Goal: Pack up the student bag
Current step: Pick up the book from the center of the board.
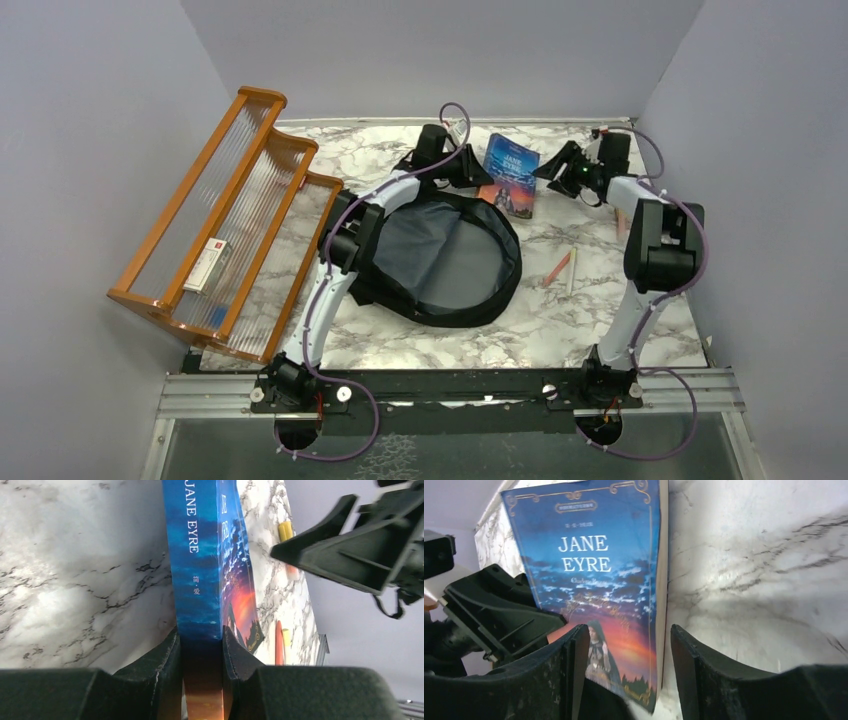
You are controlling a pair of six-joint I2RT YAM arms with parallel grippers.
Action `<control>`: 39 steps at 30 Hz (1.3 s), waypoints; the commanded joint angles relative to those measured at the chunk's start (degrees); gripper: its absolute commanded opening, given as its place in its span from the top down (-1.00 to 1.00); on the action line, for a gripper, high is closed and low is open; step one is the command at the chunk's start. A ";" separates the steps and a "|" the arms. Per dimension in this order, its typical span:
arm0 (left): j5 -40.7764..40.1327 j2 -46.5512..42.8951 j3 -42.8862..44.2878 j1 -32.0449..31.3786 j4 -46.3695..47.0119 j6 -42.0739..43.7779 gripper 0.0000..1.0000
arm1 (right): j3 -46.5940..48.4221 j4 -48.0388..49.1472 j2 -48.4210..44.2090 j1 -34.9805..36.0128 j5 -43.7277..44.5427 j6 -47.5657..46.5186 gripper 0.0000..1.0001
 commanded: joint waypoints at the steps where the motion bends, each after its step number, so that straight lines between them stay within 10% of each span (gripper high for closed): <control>1: 2.06 -12.15 3.45 -0.25 2.72 8.07 1.00 | -6.05 6.77 -11.63 0.00 8.41 -0.17 -0.33; 14: 0.75 -24.11 10.63 3.59 -17.47 27.83 1.00 | -11.52 15.04 -30.49 4.69 4.08 -9.09 -0.55; 26: -5.92 -50.37 -8.64 6.87 -31.11 57.86 1.00 | -6.86 24.16 -36.22 10.61 -19.39 -14.92 -0.59; 39: 6.20 -71.86 -26.55 6.87 -39.82 77.06 1.00 | 7.36 13.95 -35.86 18.56 -34.72 -30.63 -0.78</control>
